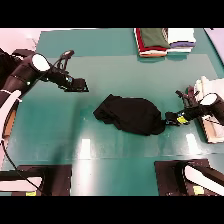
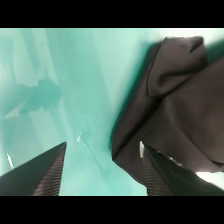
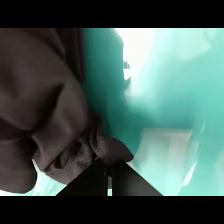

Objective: Fold the shirts.

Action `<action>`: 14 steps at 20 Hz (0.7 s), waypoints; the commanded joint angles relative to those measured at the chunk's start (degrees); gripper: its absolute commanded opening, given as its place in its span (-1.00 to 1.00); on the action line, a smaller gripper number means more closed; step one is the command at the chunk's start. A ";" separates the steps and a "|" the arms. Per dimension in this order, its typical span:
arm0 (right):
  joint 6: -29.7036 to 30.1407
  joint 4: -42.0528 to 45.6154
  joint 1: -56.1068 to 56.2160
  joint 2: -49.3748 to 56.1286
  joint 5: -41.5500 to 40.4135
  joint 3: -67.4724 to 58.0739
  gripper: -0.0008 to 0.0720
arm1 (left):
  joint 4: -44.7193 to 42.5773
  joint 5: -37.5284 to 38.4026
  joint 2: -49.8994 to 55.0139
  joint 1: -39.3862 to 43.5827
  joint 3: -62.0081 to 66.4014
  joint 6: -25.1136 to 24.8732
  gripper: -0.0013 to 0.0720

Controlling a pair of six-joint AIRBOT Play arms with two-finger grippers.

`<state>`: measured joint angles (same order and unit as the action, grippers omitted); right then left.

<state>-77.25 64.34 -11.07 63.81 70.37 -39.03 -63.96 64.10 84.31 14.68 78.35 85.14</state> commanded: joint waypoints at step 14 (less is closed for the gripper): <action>-2.89 1.20 0.63 -3.21 1.90 -2.05 -0.92 | 8.94 -8.59 13.42 9.99 -3.04 -7.63 -0.31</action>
<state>-79.85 65.56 -10.46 60.64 72.05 -41.01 -55.27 56.49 97.38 23.99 75.31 77.84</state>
